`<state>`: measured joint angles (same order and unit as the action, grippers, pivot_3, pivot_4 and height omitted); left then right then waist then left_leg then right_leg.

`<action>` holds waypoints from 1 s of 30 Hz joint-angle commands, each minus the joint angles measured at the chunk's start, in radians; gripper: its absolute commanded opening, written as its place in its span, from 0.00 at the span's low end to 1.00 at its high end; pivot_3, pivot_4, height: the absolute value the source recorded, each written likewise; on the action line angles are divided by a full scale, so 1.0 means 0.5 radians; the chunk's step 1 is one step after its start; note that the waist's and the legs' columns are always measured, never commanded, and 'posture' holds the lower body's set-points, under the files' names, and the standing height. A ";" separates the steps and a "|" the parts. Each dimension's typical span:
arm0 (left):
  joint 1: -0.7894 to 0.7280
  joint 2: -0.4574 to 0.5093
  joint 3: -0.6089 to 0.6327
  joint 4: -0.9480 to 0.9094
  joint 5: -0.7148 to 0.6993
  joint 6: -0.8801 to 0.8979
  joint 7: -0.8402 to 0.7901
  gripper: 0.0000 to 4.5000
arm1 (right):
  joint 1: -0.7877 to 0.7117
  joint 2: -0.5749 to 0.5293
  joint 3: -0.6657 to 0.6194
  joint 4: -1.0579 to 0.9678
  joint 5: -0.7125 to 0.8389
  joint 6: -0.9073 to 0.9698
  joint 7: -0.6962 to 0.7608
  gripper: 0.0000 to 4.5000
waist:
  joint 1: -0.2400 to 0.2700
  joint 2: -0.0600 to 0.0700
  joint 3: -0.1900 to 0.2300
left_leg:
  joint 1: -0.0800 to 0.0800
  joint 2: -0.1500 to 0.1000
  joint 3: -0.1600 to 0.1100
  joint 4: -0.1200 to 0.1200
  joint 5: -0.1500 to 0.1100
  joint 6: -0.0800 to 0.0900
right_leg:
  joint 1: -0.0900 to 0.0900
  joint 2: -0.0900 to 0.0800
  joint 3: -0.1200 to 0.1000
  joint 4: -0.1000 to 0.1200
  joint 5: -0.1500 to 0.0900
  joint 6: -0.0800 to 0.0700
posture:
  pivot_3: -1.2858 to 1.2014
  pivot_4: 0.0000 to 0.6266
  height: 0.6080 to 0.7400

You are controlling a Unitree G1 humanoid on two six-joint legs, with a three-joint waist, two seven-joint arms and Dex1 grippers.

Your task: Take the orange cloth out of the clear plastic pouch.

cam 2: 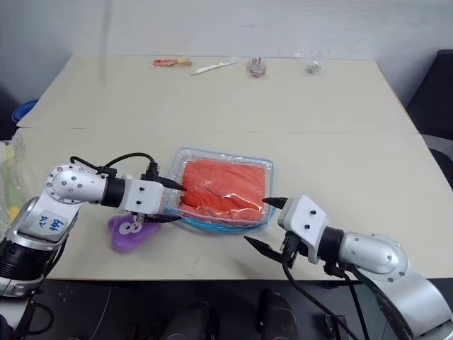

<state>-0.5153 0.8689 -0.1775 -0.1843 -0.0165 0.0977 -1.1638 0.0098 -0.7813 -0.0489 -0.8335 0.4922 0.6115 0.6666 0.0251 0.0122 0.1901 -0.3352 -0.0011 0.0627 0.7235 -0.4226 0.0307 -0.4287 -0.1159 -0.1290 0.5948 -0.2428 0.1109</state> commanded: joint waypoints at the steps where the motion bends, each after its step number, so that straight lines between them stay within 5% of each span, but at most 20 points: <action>1: -0.071 -0.003 0.033 -0.024 -0.006 -0.015 0.019 0.76 | 0.010 -0.007 -0.031 -0.040 -0.004 -0.039 0.010 1.00 | 0.001 0.000 0.000 | 0.000 0.000 0.000 0.000 0.000 0.000 | 0.000 0.000 0.000 0.000 0.000 0.000 | 0.52 0.24 1.00; 13: -0.084 -0.036 0.012 0.006 0.064 -0.082 0.067 0.76 | 0.038 -0.009 -0.018 -0.030 -0.039 -0.076 0.026 1.00 | 0.000 0.000 0.000 | 0.000 0.000 0.000 0.001 0.000 0.000 | 0.000 0.000 0.000 0.000 0.000 0.000 | 0.52 0.24 1.00; 16: -0.047 -0.056 0.003 -0.029 0.054 -0.080 0.075 0.63 | 0.044 -0.008 -0.016 -0.032 -0.046 -0.086 0.030 1.00 | 0.000 0.000 0.000 | 0.000 0.000 0.000 0.001 0.000 0.000 | 0.000 0.000 0.000 0.000 0.000 0.000 | 0.52 0.24 1.00; 24: -0.037 -0.089 -0.001 -0.058 0.018 -0.024 0.071 0.04 | 0.062 -0.008 -0.035 -0.045 -0.050 -0.090 0.033 1.00 | 0.001 0.000 0.000 | 0.000 0.000 0.000 0.001 0.000 0.000 | 0.000 0.000 0.000 0.000 0.000 0.000 | 0.52 0.24 1.00; 30: -0.075 -0.200 0.016 -0.103 0.003 0.285 0.177 0.01 | 0.080 -0.025 -0.049 -0.071 -0.084 -0.111 0.030 1.00 | 0.002 0.000 0.000 | 0.000 0.000 0.000 0.001 0.000 0.000 | 0.000 0.000 0.000 0.001 0.000 0.000 | 0.52 0.24 1.00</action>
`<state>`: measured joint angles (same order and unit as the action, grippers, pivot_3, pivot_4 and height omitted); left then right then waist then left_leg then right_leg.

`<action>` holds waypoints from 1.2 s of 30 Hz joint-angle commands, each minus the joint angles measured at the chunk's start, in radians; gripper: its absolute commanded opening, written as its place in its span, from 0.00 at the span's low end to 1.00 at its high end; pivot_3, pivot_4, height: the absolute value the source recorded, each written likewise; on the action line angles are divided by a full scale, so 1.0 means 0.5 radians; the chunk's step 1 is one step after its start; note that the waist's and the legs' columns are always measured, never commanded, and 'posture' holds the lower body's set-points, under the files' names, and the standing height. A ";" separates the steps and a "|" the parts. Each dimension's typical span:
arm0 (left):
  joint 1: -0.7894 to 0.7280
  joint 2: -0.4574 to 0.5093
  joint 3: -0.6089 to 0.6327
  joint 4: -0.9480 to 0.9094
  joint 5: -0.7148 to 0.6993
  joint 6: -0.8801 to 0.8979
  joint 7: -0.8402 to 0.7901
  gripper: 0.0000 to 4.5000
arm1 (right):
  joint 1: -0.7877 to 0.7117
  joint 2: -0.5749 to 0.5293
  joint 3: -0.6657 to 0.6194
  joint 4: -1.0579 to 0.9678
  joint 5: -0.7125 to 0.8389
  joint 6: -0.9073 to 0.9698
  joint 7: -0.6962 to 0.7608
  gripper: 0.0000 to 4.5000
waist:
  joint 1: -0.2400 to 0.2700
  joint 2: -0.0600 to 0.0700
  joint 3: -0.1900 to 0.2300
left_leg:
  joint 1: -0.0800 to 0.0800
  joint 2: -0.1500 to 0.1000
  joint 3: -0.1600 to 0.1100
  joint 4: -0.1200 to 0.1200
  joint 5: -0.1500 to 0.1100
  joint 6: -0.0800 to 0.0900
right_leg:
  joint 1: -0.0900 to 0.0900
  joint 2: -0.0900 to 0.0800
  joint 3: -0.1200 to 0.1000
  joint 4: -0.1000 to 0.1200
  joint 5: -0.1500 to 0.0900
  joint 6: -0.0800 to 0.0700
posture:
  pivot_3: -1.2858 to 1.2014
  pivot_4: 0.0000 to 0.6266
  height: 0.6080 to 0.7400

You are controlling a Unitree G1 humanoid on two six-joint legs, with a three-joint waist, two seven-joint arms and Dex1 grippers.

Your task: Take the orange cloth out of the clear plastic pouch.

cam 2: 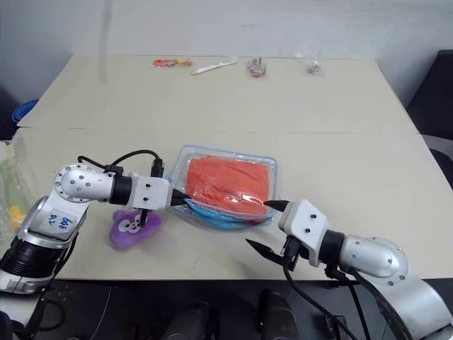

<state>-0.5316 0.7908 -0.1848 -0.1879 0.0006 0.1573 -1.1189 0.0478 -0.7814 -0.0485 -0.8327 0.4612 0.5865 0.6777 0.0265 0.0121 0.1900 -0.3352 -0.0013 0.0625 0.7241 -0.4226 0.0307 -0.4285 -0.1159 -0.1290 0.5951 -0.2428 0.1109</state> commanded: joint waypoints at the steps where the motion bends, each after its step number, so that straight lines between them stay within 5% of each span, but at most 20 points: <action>1: -0.056 -0.074 0.043 -0.110 -0.029 0.245 0.131 0.01 | 0.009 -0.027 -0.051 -0.080 -0.033 -0.065 0.006 1.00 | 0.000 0.000 0.000 | 0.000 0.000 0.000 0.000 0.000 0.000 | 0.000 0.000 0.000 0.000 0.000 0.000 | 0.52 0.24 1.00; 5: -0.091 -0.151 0.082 -0.161 -0.032 0.385 0.247 0.01 | 0.019 -0.024 -0.044 -0.093 -0.083 -0.084 -0.010 1.00 | -0.003 0.000 0.000 | 0.000 0.000 0.000 0.000 0.000 0.000 | 0.000 0.000 0.000 0.000 0.000 0.000 | 0.52 0.24 1.00; 8: -0.127 -0.207 0.112 -0.191 -0.044 0.464 0.337 0.00 | 0.010 0.005 -0.018 -0.095 -0.114 -0.077 -0.046 0.86 | 0.000 0.000 0.000 | 0.000 0.000 -0.001 0.001 0.000 0.000 | 0.000 0.000 0.000 0.001 0.000 0.000 | 0.52 0.24 1.00; 17: -0.107 -0.218 0.091 -0.273 -0.076 0.515 0.390 0.00 | -0.125 0.021 0.205 -0.026 -0.352 -0.095 -0.124 0.15 | -0.004 -0.001 0.000 | 0.000 0.001 -0.002 0.001 0.000 0.000 | 0.000 0.000 0.001 0.001 0.000 0.000 | 0.52 0.24 1.00; 35: -0.107 -0.206 0.049 -0.297 -0.092 0.495 0.370 0.00 | -0.501 0.183 0.689 0.334 -0.843 -0.309 -0.140 0.15 | -0.006 0.000 0.000 | 0.000 0.001 -0.001 0.001 0.000 0.000 | 0.000 0.000 0.000 0.000 0.000 0.000 | 0.52 0.24 1.00; 36: -0.109 -0.206 0.049 -0.299 -0.093 0.496 0.372 0.00 | -0.514 0.204 0.708 0.359 -0.878 -0.320 -0.156 0.24 | -0.005 0.000 0.000 | 0.000 0.000 -0.001 0.001 0.000 0.000 | 0.000 0.000 -0.001 0.000 0.000 0.000 | 0.52 0.24 1.00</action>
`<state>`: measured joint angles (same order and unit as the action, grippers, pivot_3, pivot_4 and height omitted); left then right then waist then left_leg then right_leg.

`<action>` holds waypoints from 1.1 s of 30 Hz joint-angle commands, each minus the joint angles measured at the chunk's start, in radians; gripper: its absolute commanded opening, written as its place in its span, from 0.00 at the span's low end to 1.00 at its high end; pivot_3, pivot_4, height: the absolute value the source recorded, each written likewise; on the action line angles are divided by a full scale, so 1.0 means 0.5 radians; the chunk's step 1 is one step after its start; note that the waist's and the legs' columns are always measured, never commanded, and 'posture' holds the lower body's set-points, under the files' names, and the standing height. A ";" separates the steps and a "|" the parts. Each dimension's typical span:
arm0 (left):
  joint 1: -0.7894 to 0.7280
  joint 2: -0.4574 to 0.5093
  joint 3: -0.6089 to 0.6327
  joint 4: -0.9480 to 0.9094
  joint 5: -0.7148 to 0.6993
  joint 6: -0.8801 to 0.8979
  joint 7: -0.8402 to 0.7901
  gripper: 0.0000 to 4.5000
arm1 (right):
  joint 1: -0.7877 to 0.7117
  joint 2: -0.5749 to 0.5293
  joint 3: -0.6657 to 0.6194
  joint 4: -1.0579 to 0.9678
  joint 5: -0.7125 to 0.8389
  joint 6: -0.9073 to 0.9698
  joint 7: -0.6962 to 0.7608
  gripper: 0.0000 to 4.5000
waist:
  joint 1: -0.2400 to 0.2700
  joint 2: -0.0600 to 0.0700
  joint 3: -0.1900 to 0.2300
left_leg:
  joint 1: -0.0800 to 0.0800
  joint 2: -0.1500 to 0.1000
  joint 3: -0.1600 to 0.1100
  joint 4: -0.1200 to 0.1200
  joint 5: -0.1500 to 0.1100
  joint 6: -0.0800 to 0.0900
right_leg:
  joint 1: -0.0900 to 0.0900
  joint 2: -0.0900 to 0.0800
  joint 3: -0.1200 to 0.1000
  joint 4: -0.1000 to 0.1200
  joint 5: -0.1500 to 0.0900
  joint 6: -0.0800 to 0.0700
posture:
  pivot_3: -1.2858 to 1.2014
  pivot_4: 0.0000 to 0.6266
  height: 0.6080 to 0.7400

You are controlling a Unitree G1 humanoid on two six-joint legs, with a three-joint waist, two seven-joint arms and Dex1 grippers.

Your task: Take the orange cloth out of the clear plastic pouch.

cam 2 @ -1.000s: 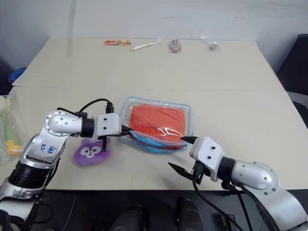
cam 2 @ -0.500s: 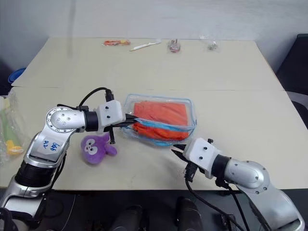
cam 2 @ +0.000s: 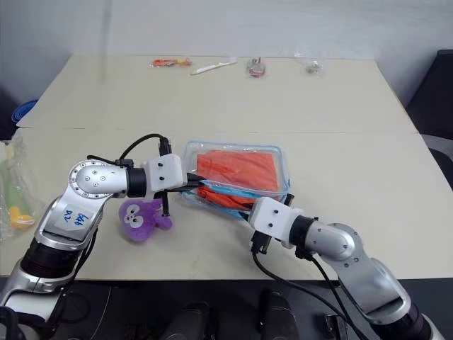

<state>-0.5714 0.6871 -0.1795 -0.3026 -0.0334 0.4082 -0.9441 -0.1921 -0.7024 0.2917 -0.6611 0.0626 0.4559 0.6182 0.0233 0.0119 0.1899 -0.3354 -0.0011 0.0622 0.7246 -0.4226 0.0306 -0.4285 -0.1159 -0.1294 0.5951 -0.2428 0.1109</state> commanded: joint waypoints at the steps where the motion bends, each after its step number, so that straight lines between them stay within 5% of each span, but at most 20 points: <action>1: -0.032 0.001 0.038 -0.073 -0.026 -0.003 0.025 0.00 | -0.052 0.065 0.051 0.047 -0.136 -0.074 -0.058 0.29 | -0.001 0.000 0.000 | 0.000 0.000 0.000 0.000 0.000 0.000 | 0.000 0.000 0.000 0.000 0.000 0.000 | 0.52 0.24 1.00; 4: -0.040 0.000 0.038 -0.083 -0.035 0.001 0.025 0.00 | -0.095 0.115 0.122 0.152 -0.276 -0.107 -0.090 0.51 | -0.002 0.000 0.000 | 0.000 0.000 0.000 0.000 0.000 0.000 | 0.000 0.000 0.000 0.000 0.000 0.000 | 0.52 0.24 1.00; 21: -0.064 -0.022 0.027 -0.112 -0.060 0.029 0.047 0.00 | -0.180 0.327 0.302 0.523 -0.852 -0.297 -0.218 0.51 | -0.005 0.000 0.000 | 0.000 0.001 -0.001 0.000 0.000 0.000 | 0.000 0.000 0.000 0.000 0.000 0.000 | 0.52 0.24 1.00; 29: -0.089 -0.039 0.019 -0.083 -0.059 0.019 0.047 0.00 | -0.242 0.379 0.376 0.660 -1.130 -0.349 -0.239 1.00 | -0.017 0.000 0.000 | 0.000 0.002 0.000 0.000 0.000 -0.001 | 0.000 0.001 0.000 0.000 0.000 0.000 | 0.52 0.24 1.00; 33: -0.099 -0.050 0.016 -0.077 -0.059 0.017 0.047 0.00 | -0.269 0.464 0.378 0.756 -1.167 -0.363 -0.266 1.00 | -0.024 0.000 -0.001 | 0.001 0.002 -0.001 -0.001 0.000 -0.001 | 0.000 0.001 0.000 0.000 0.000 0.000 | 0.52 0.24 1.00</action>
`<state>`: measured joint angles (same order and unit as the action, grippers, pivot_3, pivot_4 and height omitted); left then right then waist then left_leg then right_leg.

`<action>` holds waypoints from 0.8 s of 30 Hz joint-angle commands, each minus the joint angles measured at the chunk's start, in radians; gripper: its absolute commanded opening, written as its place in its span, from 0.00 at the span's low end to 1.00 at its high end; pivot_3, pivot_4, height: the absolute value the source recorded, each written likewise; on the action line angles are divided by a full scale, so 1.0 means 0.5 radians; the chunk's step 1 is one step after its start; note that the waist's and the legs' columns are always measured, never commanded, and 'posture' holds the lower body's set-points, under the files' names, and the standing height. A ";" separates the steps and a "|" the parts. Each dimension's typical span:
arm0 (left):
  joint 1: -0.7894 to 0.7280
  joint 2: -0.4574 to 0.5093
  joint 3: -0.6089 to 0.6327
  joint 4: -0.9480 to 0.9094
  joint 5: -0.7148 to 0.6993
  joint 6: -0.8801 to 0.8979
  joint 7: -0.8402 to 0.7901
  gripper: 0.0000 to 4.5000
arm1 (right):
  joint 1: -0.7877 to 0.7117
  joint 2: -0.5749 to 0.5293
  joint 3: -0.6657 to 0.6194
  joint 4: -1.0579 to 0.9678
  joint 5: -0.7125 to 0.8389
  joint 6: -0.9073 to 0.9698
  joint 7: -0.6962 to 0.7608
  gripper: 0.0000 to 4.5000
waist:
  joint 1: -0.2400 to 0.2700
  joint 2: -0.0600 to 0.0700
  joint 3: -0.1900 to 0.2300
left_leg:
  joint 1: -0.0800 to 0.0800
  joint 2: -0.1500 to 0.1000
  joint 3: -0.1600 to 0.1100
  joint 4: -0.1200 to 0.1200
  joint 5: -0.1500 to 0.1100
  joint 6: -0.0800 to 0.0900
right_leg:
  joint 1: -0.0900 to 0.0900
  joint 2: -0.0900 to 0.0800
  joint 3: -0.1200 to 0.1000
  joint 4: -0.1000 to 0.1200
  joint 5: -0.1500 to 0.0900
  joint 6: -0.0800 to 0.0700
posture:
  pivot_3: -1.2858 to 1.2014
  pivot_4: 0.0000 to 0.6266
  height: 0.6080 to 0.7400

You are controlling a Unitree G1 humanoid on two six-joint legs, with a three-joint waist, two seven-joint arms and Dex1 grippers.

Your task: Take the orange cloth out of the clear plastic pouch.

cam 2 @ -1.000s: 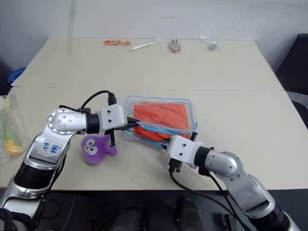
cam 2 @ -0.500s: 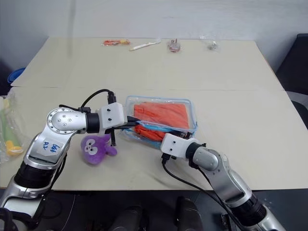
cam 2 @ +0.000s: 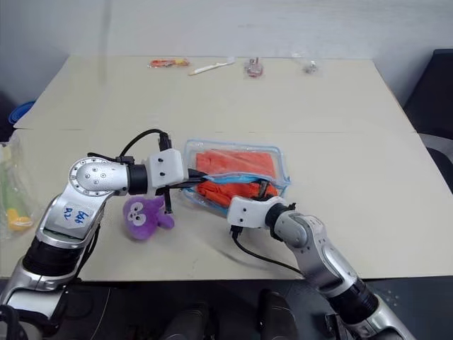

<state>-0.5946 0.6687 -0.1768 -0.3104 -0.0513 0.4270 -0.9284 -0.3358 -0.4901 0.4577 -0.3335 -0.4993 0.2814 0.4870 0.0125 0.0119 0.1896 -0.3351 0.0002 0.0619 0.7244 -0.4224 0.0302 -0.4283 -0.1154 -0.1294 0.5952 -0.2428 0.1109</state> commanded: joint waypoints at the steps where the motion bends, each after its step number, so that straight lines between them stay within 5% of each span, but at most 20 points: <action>1: -0.054 -0.015 0.010 -0.059 -0.022 -0.023 0.016 0.00 | 0.015 0.055 0.045 0.120 -0.051 -0.022 -0.008 1.00 | -0.007 -0.001 0.000 | 0.000 0.000 0.000 0.000 0.000 0.000 | 0.000 0.000 0.000 0.000 0.000 0.000 | 0.52 0.24 1.00; 5: -0.070 -0.023 0.013 -0.046 -0.021 -0.026 0.021 0.00 | 0.012 0.111 0.045 0.237 -0.070 -0.059 -0.023 1.00 | -0.030 -0.001 -0.002 | 0.001 0.000 -0.001 0.000 0.000 0.000 | 0.001 0.000 0.000 0.000 0.000 0.000 | 0.52 0.24 1.00; 7: -0.074 -0.025 0.013 -0.043 -0.016 -0.026 0.025 0.00 | 0.020 0.120 0.038 0.239 -0.063 -0.078 -0.007 0.91 | -0.033 -0.001 -0.002 | 0.001 0.001 -0.001 0.000 0.000 0.000 | 0.001 0.000 0.000 0.000 0.000 0.000 | 0.52 0.24 1.00; 19: -0.113 -0.057 0.014 0.011 0.002 0.015 0.085 0.00 | 0.045 0.137 0.040 0.228 -0.096 -0.102 0.033 0.01 | -0.028 -0.001 -0.002 | 0.000 0.000 -0.018 0.000 0.000 0.000 | 0.001 -0.001 -0.001 0.000 0.000 0.000 | 0.52 0.24 1.00; 24: -0.118 -0.077 -0.013 0.048 0.044 0.024 0.138 0.00 | 0.069 0.110 0.042 0.166 -0.103 -0.168 0.056 0.01 | -0.027 -0.001 -0.002 | 0.000 0.000 -0.019 0.000 0.000 0.000 | 0.001 -0.001 -0.001 0.000 0.000 0.000 | 0.52 0.24 1.00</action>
<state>-0.6308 0.6378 -0.1801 -0.2841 -0.0392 0.4382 -0.8789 -0.3246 -0.4224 0.4711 -0.2320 -0.5436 0.2132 0.4954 -0.0010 0.0114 0.1885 -0.3351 0.0003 0.0523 0.7243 -0.4223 0.0300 -0.4279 -0.1160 -0.1300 0.5949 -0.2428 0.1109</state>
